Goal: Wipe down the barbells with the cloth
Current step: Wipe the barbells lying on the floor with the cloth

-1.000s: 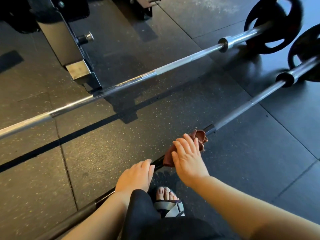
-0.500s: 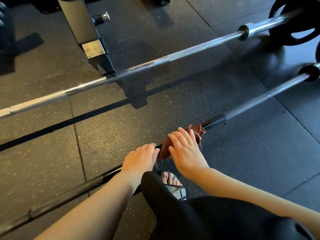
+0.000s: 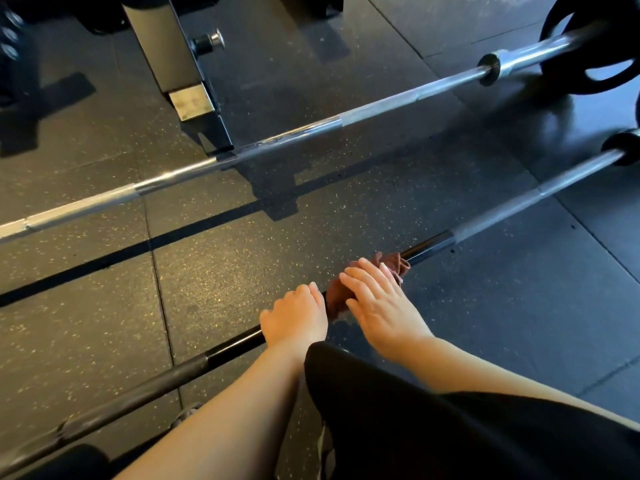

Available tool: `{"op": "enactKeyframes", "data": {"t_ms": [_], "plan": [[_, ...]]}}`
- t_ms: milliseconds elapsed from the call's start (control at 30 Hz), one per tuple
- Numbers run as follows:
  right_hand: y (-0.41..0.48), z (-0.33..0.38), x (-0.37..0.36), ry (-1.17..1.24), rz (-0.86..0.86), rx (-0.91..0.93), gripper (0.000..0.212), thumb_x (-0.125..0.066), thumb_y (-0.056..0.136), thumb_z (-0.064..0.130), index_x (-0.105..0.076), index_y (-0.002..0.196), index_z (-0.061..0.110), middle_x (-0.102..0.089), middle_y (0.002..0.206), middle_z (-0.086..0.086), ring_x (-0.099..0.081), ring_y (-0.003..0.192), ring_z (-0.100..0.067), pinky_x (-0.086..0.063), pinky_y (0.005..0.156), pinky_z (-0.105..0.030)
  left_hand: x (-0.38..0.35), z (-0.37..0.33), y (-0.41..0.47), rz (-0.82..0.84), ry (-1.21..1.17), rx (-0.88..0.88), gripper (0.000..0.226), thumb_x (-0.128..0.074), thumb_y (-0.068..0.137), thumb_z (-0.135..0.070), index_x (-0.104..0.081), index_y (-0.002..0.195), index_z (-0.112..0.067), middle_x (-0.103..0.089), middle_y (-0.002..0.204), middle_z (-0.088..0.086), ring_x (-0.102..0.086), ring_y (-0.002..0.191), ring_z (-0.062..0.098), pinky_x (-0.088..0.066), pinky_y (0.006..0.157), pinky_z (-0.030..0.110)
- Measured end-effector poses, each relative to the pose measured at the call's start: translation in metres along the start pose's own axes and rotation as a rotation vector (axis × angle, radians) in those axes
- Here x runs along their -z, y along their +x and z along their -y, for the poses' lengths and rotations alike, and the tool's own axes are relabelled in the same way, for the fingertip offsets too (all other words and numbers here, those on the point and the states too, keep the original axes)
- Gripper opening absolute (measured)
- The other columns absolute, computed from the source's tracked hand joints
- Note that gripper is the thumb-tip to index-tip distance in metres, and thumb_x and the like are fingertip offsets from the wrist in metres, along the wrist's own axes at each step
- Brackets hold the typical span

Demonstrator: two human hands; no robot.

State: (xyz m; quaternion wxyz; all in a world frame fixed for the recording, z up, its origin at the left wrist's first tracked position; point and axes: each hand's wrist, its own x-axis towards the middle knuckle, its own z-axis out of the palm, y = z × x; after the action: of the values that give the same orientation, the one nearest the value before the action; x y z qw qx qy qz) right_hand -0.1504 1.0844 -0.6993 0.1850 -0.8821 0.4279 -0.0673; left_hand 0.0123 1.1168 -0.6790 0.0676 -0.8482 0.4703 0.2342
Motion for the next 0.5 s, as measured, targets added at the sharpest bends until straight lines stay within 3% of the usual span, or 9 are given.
{"op": "enactKeyframes", "data": {"t_ms": [100, 200, 367, 500], "plan": [[0.003, -0.031, 0.011, 0.022, -0.107, -0.111, 0.046, -0.027, 0.110, 0.039, -0.050, 0.144, 0.019, -0.038, 0.161, -0.004, -0.010, 0.157, -0.022, 0.010, 0.125, -0.033, -0.003, 0.006, 0.006, -0.014, -0.005, -0.042, 0.056, -0.014, 0.109, -0.042, -0.063, 0.122, -0.018, -0.070, 0.118, 0.003, -0.064, 0.114, 0.027, -0.042, 0.096, 0.046], [0.009, -0.025, 0.014, 0.042, -0.123, -0.272, 0.040, -0.029, 0.111, 0.030, -0.046, 0.145, 0.017, -0.035, 0.161, -0.004, -0.003, 0.157, -0.025, 0.018, 0.121, -0.034, -0.004, 0.008, 0.005, -0.045, 0.007, -0.074, 0.057, -0.014, 0.109, -0.042, -0.065, 0.118, -0.018, -0.071, 0.113, 0.002, -0.066, 0.108, 0.026, -0.043, 0.092, 0.045], [0.011, -0.004, 0.022, -0.093, 0.083, -0.055, 0.051, -0.037, 0.110, 0.032, -0.026, 0.160, 0.024, -0.028, 0.164, 0.001, -0.005, 0.157, -0.027, 0.012, 0.124, -0.046, -0.006, 0.009, 0.005, -0.072, -0.013, -0.082, 0.059, -0.013, 0.108, -0.041, -0.066, 0.114, -0.018, -0.071, 0.110, 0.003, -0.067, 0.104, 0.026, -0.045, 0.090, 0.044], [0.011, -0.036, 0.042, -0.155, 0.161, 0.034, 0.053, -0.032, 0.111, 0.036, -0.019, 0.162, 0.026, -0.028, 0.165, 0.004, -0.011, 0.156, -0.020, 0.010, 0.122, -0.032, -0.006, 0.010, 0.005, -0.044, -0.031, -0.072, 0.061, -0.012, 0.108, -0.041, -0.067, 0.113, -0.016, -0.072, 0.108, 0.005, -0.067, 0.103, 0.027, -0.045, 0.094, 0.045]]}}
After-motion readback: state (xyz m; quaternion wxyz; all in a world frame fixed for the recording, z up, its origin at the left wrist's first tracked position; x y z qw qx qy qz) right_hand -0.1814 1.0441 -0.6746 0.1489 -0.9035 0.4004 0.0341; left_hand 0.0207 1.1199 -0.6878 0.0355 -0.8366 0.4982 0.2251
